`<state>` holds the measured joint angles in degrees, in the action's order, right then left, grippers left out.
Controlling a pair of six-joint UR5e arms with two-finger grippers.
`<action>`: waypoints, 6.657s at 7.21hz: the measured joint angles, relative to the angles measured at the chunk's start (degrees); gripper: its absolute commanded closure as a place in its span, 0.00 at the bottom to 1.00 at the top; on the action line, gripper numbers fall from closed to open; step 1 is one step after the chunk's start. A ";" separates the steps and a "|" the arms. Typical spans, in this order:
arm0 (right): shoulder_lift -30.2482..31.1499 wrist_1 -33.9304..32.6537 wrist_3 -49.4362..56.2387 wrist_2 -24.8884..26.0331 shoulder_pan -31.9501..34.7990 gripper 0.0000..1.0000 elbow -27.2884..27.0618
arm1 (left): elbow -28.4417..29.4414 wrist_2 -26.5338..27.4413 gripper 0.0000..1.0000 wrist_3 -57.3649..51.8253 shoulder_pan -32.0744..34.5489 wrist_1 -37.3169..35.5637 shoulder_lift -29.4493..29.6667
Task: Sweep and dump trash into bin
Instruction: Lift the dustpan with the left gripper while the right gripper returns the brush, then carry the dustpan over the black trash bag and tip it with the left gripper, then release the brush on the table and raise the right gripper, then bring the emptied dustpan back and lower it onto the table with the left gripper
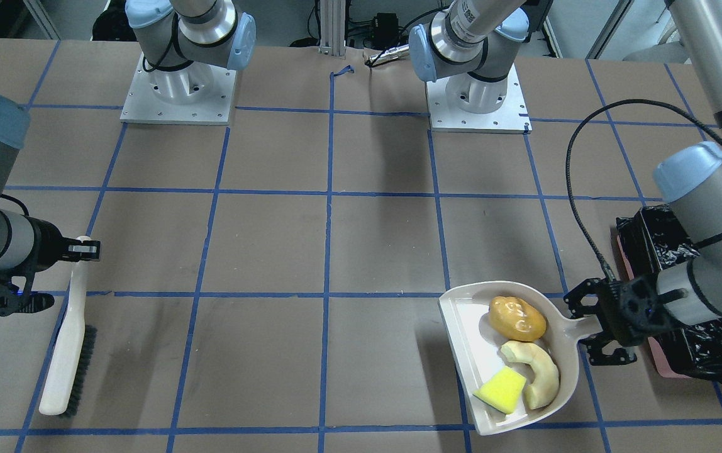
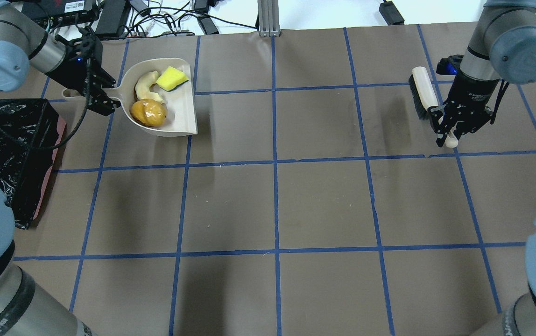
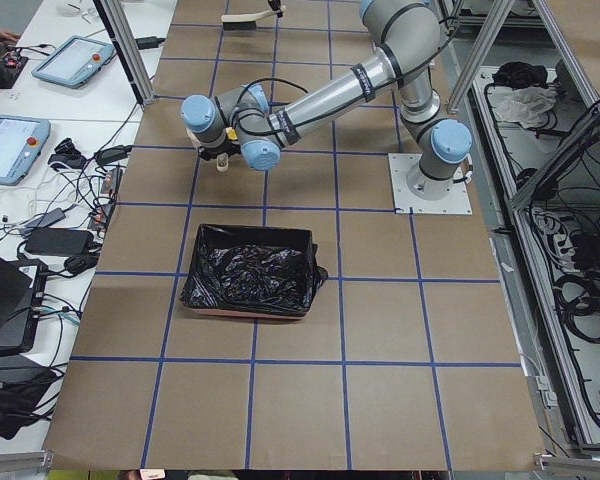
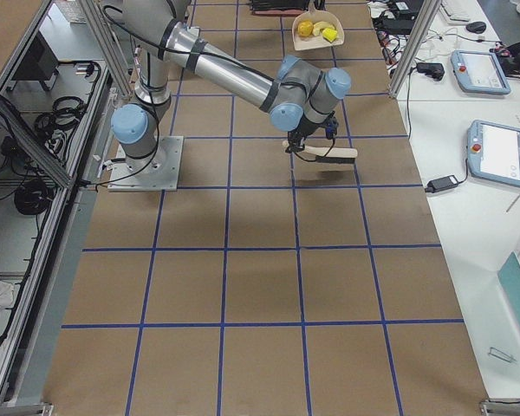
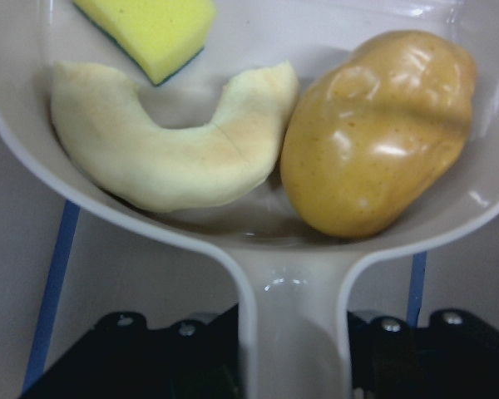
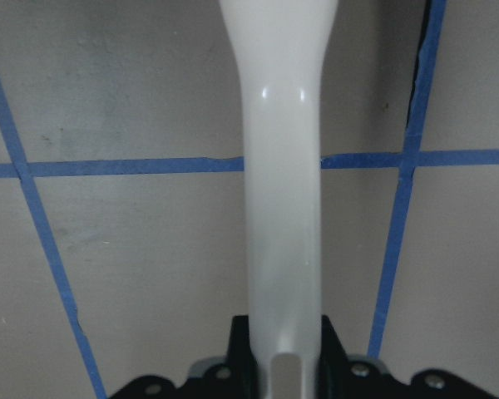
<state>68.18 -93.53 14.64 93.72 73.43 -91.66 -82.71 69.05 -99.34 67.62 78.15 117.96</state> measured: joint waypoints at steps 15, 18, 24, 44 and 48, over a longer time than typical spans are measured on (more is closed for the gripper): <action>-1.29 -7.37 1.34 5.14 -2.94 1.00 -4.73 | 11.64 5.96 1.00 -24.28 -37.25 13.26 -3.77; -1.23 -8.93 1.51 5.42 -2.94 0.89 -6.03 | 11.80 12.68 1.00 -29.27 -37.61 9.45 -2.12; -1.59 -9.66 2.75 5.40 -2.95 0.46 -6.16 | 11.44 22.59 1.00 -31.52 -33.67 4.61 -1.56; 19.62 1.39 -21.25 -4.94 15.79 0.00 6.10 | 13.52 25.88 1.00 -24.25 -28.31 5.19 -4.33; 22.63 -1.35 -21.05 -5.35 15.99 0.00 5.01 | 12.54 14.45 1.00 -24.13 -21.09 11.78 -4.91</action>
<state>90.80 -94.89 -6.41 88.37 89.42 -86.66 -70.17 83.50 -123.47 46.53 89.93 113.05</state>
